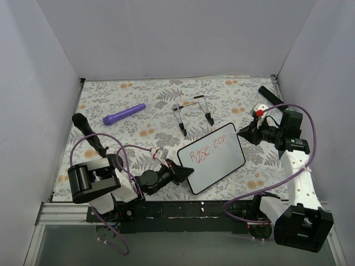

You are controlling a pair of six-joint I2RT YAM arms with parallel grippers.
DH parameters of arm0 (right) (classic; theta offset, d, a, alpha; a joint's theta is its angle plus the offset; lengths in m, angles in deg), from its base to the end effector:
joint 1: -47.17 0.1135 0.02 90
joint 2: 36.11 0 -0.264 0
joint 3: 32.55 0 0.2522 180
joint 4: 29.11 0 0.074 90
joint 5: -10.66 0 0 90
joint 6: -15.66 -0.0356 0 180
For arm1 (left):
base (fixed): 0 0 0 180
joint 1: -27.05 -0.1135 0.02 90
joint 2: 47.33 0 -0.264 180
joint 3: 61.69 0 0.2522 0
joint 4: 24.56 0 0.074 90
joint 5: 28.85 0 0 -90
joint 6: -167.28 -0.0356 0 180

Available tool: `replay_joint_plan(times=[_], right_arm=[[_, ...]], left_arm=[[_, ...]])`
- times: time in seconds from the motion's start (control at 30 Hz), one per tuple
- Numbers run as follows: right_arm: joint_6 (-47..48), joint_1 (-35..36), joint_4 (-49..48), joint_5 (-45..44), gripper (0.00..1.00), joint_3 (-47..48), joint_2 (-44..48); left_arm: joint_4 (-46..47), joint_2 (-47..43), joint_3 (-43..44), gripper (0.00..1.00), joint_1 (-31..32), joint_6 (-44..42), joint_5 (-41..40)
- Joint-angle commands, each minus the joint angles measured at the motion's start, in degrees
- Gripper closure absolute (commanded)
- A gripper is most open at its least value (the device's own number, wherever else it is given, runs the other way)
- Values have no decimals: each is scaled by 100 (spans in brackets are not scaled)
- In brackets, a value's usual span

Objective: Write a sentence on the whiteboard
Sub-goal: Write on the whiteboard with the whiteboard.

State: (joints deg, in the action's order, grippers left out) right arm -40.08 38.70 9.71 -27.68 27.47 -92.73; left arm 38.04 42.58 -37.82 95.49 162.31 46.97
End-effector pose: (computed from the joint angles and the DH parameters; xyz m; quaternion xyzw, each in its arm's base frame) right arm 0.2067 -0.0025 0.2932 -0.3732 0.7352 0.2103 0.5254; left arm 0.0927 -0.2110 0.1405 -0.1880 0.7027 -0.6416 0.2436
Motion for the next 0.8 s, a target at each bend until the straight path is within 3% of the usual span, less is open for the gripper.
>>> replay_joint_plan(times=[0.0,0.77], right_arm=[[221,-198,-115,441,99,94,-42],[28,-313,-528,573,99,-73,-587]], left_arm=[[960,-8,-114,100,46,-251,90],[898,79,9,100,46,-268,196]])
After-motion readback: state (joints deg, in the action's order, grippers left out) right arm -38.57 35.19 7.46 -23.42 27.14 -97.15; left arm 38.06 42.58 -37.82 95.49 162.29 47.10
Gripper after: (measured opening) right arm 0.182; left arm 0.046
